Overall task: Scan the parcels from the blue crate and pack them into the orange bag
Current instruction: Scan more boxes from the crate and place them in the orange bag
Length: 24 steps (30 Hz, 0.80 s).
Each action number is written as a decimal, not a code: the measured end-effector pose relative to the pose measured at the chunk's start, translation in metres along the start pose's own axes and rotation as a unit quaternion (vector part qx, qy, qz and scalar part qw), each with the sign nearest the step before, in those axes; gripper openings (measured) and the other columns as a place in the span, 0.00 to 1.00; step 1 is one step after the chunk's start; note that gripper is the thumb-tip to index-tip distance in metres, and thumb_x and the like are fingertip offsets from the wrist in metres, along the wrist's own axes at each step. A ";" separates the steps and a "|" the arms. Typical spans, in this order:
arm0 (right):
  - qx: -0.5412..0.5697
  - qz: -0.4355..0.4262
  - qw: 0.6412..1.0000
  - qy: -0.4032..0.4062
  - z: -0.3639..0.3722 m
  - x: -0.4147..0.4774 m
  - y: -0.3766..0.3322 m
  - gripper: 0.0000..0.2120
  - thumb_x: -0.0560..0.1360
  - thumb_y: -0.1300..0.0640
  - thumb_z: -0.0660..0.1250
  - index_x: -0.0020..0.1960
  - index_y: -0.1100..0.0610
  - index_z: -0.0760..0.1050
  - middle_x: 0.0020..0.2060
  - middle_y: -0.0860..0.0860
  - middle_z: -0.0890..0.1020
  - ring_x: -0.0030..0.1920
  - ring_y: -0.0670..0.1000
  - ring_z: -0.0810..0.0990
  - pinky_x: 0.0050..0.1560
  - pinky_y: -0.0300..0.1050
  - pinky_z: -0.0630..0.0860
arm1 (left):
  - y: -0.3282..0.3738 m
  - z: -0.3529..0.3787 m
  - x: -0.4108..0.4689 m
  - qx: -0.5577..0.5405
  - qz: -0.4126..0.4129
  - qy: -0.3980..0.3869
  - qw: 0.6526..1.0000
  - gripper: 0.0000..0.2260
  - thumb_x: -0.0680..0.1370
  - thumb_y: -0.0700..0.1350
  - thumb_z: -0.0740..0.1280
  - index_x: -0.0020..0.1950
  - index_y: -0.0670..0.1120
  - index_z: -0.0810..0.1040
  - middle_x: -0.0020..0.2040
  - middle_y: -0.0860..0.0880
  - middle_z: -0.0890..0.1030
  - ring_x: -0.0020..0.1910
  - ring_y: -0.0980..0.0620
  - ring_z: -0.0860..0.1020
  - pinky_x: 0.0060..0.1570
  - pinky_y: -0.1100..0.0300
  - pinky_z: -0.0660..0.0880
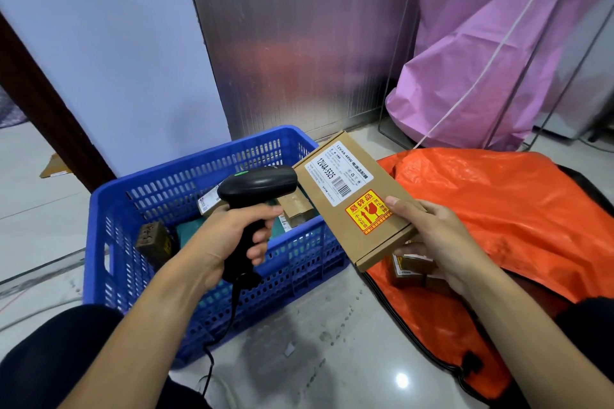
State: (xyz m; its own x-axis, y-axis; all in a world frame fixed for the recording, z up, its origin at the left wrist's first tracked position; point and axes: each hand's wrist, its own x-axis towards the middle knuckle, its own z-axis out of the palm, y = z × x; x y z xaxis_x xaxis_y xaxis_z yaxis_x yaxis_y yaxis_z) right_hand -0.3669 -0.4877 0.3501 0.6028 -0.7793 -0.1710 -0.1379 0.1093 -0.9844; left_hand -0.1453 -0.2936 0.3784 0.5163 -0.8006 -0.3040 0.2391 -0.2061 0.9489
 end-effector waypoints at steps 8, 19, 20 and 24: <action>0.062 0.039 0.997 0.004 -0.024 -0.017 0.012 0.24 0.72 0.42 0.73 0.61 0.56 0.82 0.50 0.57 0.88 0.50 0.57 0.87 0.50 0.54 0.82 | -0.027 0.037 0.022 -0.017 0.017 0.026 0.999 0.14 0.74 0.53 0.74 0.44 0.41 0.85 0.32 0.42 0.78 0.26 0.47 0.72 0.30 0.58 0.72; 0.019 0.110 0.994 -0.022 -0.053 -0.052 0.035 0.15 0.77 0.47 0.72 0.61 0.52 0.82 0.49 0.48 0.88 0.46 0.46 0.85 0.42 0.43 0.81 | -0.074 0.126 0.056 -0.075 -0.067 0.077 0.992 0.19 0.72 0.55 0.79 0.56 0.44 0.84 0.42 0.42 0.87 0.42 0.39 0.86 0.45 0.47 0.83; 0.010 0.115 0.993 -0.020 -0.056 -0.054 0.037 0.15 0.77 0.47 0.72 0.61 0.51 0.82 0.49 0.47 0.88 0.46 0.47 0.85 0.43 0.45 0.82 | -0.078 0.134 0.057 -0.069 -0.075 0.078 0.992 0.19 0.72 0.55 0.79 0.58 0.46 0.83 0.45 0.43 0.88 0.46 0.40 0.87 0.46 0.47 0.84; -0.008 0.148 0.989 0.006 -0.073 -0.059 0.045 0.13 0.78 0.47 0.71 0.59 0.51 0.81 0.47 0.47 0.88 0.48 0.47 0.87 0.48 0.47 0.83 | -0.099 0.172 0.053 -0.038 -0.086 0.075 0.993 0.12 0.76 0.54 0.76 0.54 0.51 0.81 0.45 0.48 0.87 0.45 0.46 0.86 0.38 0.55 0.80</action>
State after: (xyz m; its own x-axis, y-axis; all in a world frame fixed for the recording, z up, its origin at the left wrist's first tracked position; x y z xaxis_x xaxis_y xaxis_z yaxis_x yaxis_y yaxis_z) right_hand -0.4659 -0.4815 0.3193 0.5243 -0.7226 -0.4505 -0.3192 0.3236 -0.8907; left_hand -0.2825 -0.4124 0.2828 0.5771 -0.6640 -0.4755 0.3927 -0.2848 0.8744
